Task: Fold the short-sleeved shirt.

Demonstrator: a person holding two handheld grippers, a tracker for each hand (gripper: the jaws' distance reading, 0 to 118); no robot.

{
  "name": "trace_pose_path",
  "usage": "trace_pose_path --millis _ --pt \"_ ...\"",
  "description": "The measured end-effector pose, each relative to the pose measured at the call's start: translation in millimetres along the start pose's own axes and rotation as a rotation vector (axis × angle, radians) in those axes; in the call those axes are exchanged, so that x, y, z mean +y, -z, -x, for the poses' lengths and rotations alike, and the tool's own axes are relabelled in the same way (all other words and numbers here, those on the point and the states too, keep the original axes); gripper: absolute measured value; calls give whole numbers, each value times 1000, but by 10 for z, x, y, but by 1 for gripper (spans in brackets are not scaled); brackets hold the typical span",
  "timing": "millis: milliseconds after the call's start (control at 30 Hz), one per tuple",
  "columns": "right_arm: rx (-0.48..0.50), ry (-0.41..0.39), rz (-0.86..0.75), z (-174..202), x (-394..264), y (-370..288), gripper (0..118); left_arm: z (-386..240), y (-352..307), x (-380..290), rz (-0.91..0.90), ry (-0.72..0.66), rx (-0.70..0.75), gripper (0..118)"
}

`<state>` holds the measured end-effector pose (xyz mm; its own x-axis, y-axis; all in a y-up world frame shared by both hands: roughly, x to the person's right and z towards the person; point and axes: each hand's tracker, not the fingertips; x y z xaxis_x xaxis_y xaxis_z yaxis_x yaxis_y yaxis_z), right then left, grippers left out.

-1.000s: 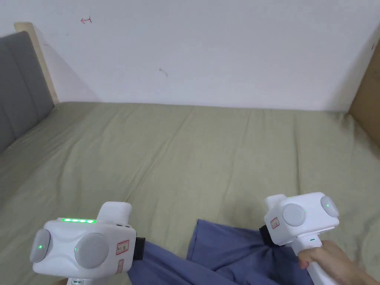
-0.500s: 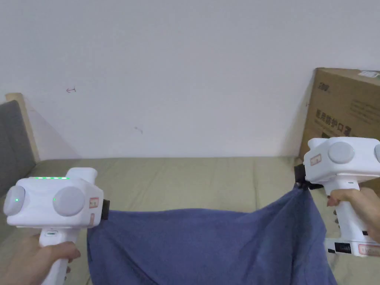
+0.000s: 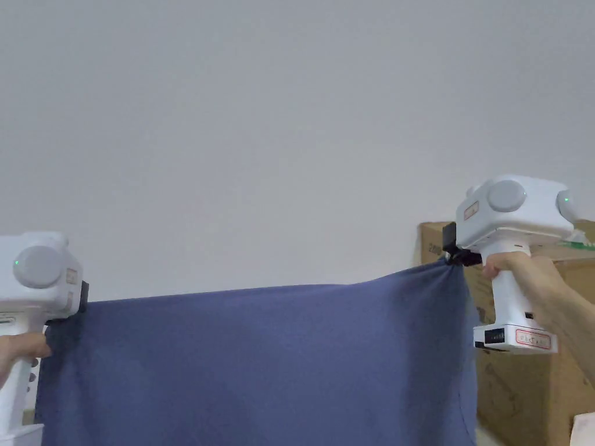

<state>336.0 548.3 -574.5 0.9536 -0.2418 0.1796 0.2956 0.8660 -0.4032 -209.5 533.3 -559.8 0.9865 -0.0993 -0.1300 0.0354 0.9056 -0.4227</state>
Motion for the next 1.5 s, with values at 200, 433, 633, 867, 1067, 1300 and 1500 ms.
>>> trace_pose_path --millis 200,433,633,867,1067,1300,1500 --pt "13 9 -94 383 732 169 4 5 271 877 -109 7 57 1" --pt "17 32 -194 685 1274 179 4 172 293 1587 -243 -98 71 1" --pt "16 -19 -192 743 1062 398 4 165 654 1322 -245 -69 79 1" --pt "-44 -65 30 570 142 1428 4 -68 1784 135 -46 -31 119 1" --pt "-112 -102 299 328 -1147 2613 4 -393 2939 -1296 254 84 114 1" --pt "-163 -82 557 35 -2506 3408 5 -577 3583 -2628 485 102 107 1" --pt "-185 -105 638 -221 -2997 3591 4 -429 3687 -3137 563 101 103 1"
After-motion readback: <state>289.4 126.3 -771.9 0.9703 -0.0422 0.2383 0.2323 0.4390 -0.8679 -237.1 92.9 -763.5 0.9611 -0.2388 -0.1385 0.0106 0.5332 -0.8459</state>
